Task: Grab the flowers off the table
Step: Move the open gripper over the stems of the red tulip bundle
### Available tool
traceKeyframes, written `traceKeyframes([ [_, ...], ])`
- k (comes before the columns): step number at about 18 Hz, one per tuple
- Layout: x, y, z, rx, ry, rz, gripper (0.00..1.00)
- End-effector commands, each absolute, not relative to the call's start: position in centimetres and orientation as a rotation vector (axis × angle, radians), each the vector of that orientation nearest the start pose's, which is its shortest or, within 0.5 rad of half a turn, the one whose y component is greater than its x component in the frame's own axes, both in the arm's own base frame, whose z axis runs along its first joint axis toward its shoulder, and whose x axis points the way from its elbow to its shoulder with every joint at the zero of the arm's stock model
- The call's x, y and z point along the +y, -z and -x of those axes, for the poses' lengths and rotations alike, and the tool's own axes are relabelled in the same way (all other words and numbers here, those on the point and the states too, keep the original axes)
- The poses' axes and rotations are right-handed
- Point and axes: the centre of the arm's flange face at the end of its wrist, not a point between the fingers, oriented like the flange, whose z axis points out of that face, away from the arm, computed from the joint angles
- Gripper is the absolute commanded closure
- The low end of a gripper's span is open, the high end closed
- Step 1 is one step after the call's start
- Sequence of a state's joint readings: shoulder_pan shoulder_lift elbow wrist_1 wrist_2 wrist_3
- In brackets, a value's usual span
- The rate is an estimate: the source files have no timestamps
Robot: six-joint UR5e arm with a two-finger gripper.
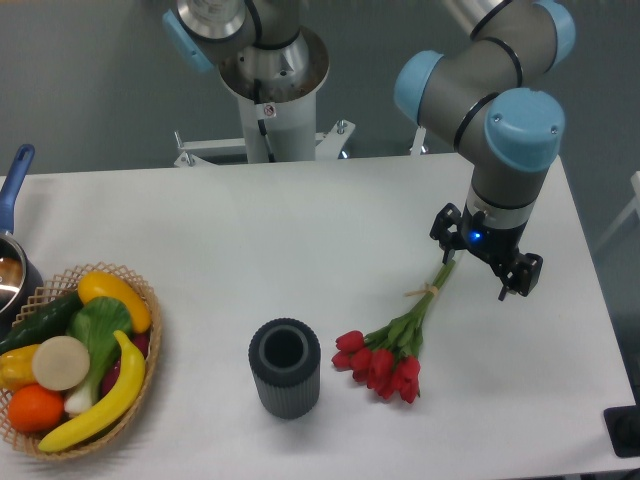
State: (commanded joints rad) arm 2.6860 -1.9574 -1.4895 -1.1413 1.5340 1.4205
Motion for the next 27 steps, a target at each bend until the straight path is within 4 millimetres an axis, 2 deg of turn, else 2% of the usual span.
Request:
traceKeyframes([
  [8,41.5,-33.8,51.2,0.421,-0.104,2.992,0.00],
  [10,41.5,-32.5,50.5,0.374,-0.100,2.961,0.00],
  [13,41.6,-29.6,49.0,0.334,-0.154,2.948,0.00],
  [16,43.3,-27.7,47.0,0.378,-0.111,2.957,0.00],
  [21,44.4,-23.1,45.9,0.330,-0.005,2.992,0.00],
  [27,45.2,-21.7,46.2,0.339,-0.053,2.995,0.00],
])
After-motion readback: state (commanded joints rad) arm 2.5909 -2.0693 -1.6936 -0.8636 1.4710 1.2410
